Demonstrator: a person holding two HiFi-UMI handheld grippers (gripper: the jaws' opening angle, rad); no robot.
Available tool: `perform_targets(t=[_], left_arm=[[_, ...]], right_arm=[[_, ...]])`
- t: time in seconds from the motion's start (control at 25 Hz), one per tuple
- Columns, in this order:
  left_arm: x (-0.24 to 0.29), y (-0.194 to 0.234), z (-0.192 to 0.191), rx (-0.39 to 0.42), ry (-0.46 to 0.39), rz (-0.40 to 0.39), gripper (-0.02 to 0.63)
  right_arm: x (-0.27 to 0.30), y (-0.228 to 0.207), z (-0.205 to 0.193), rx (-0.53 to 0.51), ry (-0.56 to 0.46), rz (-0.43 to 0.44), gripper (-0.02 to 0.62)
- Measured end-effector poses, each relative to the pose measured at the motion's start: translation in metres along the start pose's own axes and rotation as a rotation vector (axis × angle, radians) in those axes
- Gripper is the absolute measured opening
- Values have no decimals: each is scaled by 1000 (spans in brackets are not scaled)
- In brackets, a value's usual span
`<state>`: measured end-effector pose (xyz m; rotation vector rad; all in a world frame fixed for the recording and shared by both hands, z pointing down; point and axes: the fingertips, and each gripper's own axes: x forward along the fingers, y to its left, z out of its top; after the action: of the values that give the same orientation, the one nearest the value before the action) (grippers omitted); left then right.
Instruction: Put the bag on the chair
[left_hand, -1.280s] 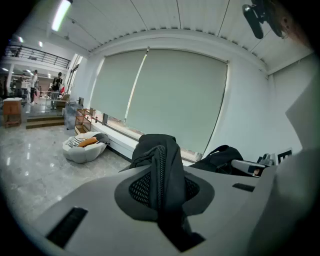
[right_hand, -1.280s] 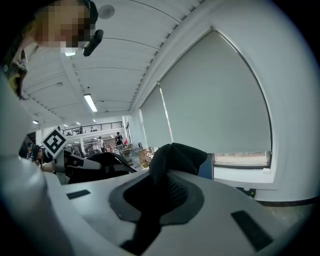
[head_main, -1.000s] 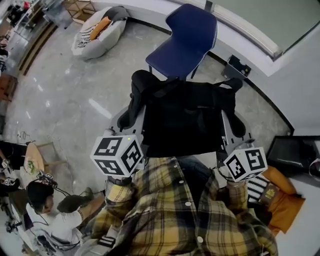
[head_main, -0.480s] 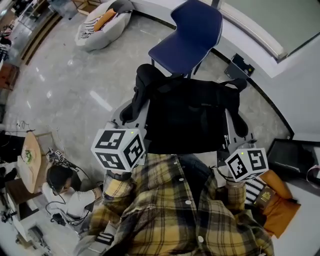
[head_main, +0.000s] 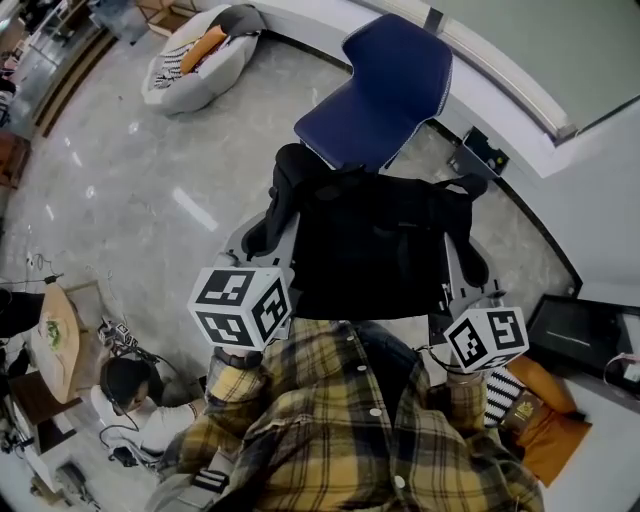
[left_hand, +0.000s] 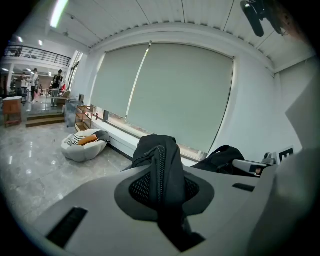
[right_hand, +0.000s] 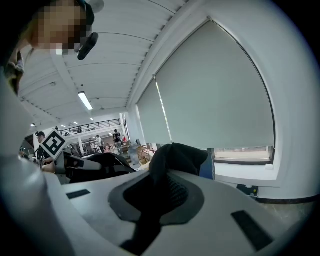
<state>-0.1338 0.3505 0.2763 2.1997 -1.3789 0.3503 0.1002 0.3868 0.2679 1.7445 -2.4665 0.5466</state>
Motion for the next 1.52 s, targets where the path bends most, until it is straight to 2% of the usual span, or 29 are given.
perform_targets(t=[0.56,0.88,1.16,1.52], left_arm=[[109,75,86,22,17,-37,70],[145,107,99,37,58,-70,70],[159,121,112,38,63,-98,70],[186,125,110,12,87,-83,71]], right_arm=[[139,-19,45,10,3,-55,37],[186,-23,48,22,17,-105,37],[204,-21,53,26,22,-142,37],[227,-41,50,32,55,-144,37]])
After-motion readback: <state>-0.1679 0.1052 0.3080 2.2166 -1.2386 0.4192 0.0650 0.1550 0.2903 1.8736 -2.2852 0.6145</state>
